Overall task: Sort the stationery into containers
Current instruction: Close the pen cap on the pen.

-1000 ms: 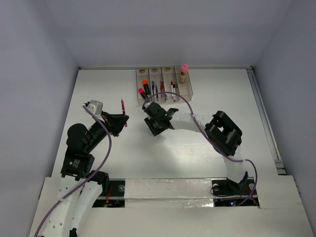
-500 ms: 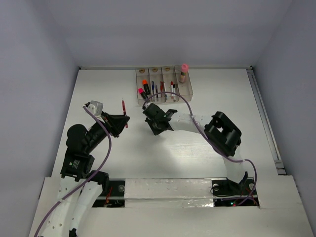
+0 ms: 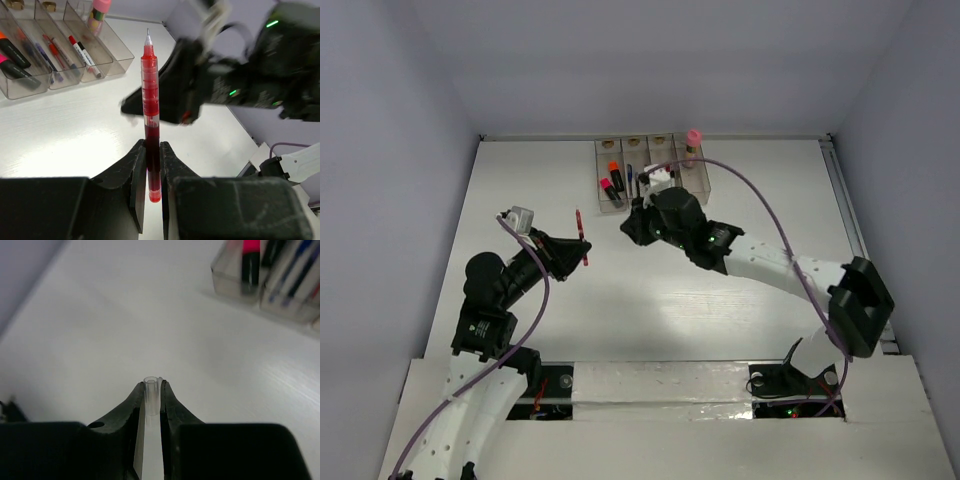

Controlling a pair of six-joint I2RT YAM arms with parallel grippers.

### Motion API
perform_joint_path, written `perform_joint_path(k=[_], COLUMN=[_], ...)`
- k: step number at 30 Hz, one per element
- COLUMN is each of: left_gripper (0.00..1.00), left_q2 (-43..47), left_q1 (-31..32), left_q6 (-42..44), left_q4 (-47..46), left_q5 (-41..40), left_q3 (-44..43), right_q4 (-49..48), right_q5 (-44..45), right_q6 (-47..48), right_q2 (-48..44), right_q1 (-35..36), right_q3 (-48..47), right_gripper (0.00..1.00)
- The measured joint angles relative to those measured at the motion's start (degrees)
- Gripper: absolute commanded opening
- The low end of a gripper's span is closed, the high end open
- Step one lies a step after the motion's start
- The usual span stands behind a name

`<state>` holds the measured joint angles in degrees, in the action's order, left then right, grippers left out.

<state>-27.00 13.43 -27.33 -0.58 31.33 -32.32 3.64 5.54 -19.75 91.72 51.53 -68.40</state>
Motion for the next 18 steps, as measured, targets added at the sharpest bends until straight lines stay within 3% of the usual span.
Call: perform_joint_path(k=[8, 18], left_gripper=[0.0, 0.0], left_q2=[-0.1, 0.9], left_q1=[0.0, 0.0], left_q6=[-0.9, -1.7], left_q4=[-0.3, 0.0], left_q5=[-0.2, -0.8], left_q3=[0.8, 2.4], right_q4=[-21.6, -32.9], right_q5=[-2.9, -9.2], right_q6=[-6.0, -13.6], right_q2=[-6.2, -1.7], right_q1=[-0.1, -0.1], right_q3=[0.0, -2.3], right_gripper=[0.0, 0.0])
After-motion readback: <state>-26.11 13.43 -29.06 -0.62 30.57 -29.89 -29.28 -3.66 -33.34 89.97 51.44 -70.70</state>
